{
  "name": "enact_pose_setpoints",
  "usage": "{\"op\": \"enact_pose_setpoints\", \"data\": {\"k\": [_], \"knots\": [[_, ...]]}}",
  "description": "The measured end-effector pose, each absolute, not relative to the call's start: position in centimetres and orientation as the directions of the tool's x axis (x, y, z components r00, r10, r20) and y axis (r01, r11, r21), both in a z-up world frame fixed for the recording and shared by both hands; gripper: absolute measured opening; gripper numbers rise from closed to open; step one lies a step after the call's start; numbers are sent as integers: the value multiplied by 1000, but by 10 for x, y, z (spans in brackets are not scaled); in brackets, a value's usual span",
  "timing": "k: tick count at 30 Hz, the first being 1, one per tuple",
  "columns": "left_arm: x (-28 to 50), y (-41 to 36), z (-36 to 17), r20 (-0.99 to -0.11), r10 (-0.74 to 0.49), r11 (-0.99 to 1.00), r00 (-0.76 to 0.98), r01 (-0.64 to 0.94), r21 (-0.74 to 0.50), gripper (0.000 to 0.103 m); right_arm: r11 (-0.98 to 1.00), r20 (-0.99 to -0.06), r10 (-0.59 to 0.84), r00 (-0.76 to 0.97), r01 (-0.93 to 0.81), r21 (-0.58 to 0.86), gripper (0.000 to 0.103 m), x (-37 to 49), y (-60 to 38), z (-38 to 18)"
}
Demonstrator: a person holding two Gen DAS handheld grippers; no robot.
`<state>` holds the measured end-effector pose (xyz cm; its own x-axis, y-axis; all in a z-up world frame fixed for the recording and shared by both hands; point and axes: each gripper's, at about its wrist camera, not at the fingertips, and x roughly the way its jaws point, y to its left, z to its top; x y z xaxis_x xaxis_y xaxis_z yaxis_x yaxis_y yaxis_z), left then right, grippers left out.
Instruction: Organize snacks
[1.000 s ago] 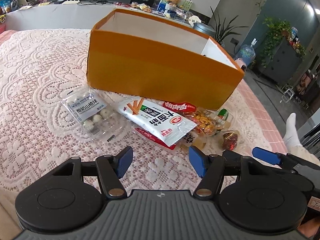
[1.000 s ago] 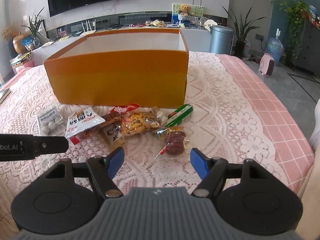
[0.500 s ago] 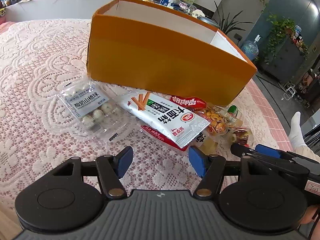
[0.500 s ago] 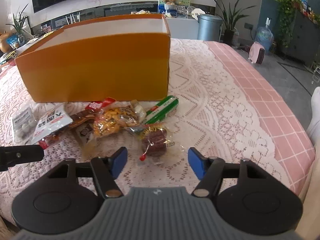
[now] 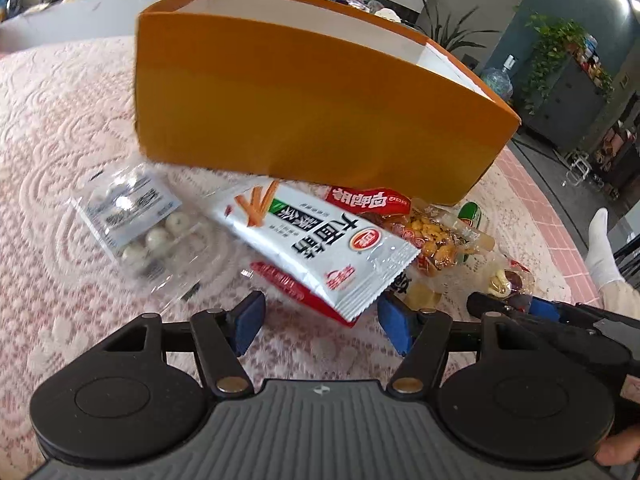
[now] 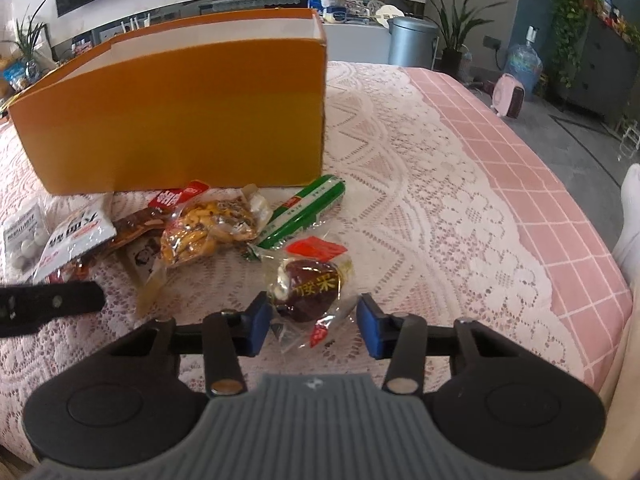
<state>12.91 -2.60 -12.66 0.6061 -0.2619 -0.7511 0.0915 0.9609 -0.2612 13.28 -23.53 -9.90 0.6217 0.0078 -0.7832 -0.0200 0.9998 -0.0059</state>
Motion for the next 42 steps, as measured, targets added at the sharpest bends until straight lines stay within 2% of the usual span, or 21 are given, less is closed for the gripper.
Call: {"op": "enact_pose_setpoints", "data": {"k": [3, 8, 9, 10, 11, 15, 31, 32, 33, 34, 35, 37, 39, 42], "knots": [[132, -31, -128, -745, -260, 963, 615, 110, -245, 75, 999, -780, 2, 626, -31, -23, 45, 132, -232, -100], [129, -34, -126, -735, -251, 967, 630, 138, -212, 48, 1000, -779, 9, 627, -23, -7, 42, 130, -234, -98], [128, -34, -125, -732, -256, 966, 632, 146, -213, 35, 1000, -779, 10, 627, -23, -6, 41, 130, -234, -98], [127, -34, -124, -730, -256, 966, 634, 152, -208, 14, 1000, -778, 11, 628, -24, -5, 41, 130, -234, -97], [126, -34, -123, -731, -252, 968, 634, 161, -194, 7, 1000, -777, 12, 629, -26, -6, 41, 129, -233, -97], [118, -32, -116, -718, -253, 968, 648, 177, -180, 0, 999, -765, 10, 644, -39, -20, 39, 124, -231, -92], [78, -9, -88, -694, -307, 950, 651, 170, -260, 0, 997, -718, 64, 693, -76, 16, 38, 100, -228, -67], [78, -8, -87, -692, -303, 951, 655, 158, -266, 2, 997, -716, 68, 695, -78, 20, 38, 100, -228, -66], [79, -6, -86, -688, -293, 952, 664, 139, -272, 7, 997, -714, 72, 696, -80, 23, 38, 99, -228, -65], [80, -6, -85, -683, -285, 954, 672, 126, -274, 22, 996, -713, 77, 697, -83, 26, 38, 98, -227, -65], [81, -5, -84, -679, -279, 954, 679, 117, -276, 30, 996, -712, 82, 697, -88, 29, 38, 98, -227, -64], [82, -5, -81, -659, -276, 954, 700, 114, -279, 63, 995, -712, 87, 697, -96, 28, 38, 98, -225, -65], [82, -9, -78, -637, -278, 955, 719, 137, -263, 70, 995, -710, 91, 698, -100, 30, 38, 97, -225, -64], [87, -21, -78, -631, -289, 956, 719, 188, -224, 75, 994, -708, 106, 699, -95, 54, 38, 101, -225, -64]]}}
